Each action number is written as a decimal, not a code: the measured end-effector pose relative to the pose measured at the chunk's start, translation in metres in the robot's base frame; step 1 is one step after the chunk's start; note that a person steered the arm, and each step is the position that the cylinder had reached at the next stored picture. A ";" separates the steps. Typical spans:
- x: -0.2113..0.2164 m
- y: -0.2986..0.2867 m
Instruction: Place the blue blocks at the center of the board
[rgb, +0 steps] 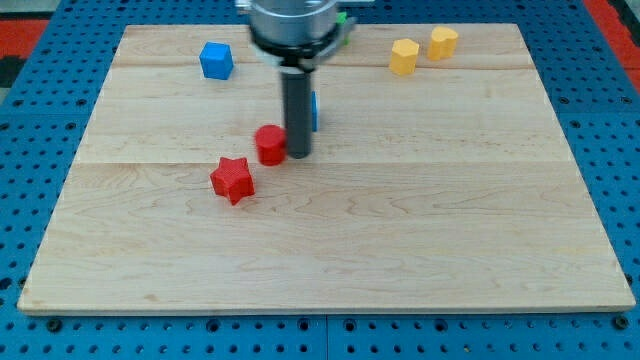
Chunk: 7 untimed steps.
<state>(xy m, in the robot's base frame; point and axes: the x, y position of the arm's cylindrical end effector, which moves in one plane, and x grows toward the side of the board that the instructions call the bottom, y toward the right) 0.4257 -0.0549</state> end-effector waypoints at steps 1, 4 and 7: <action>-0.017 -0.076; -0.069 -0.037; -0.125 -0.110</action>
<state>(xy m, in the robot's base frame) 0.3004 -0.1645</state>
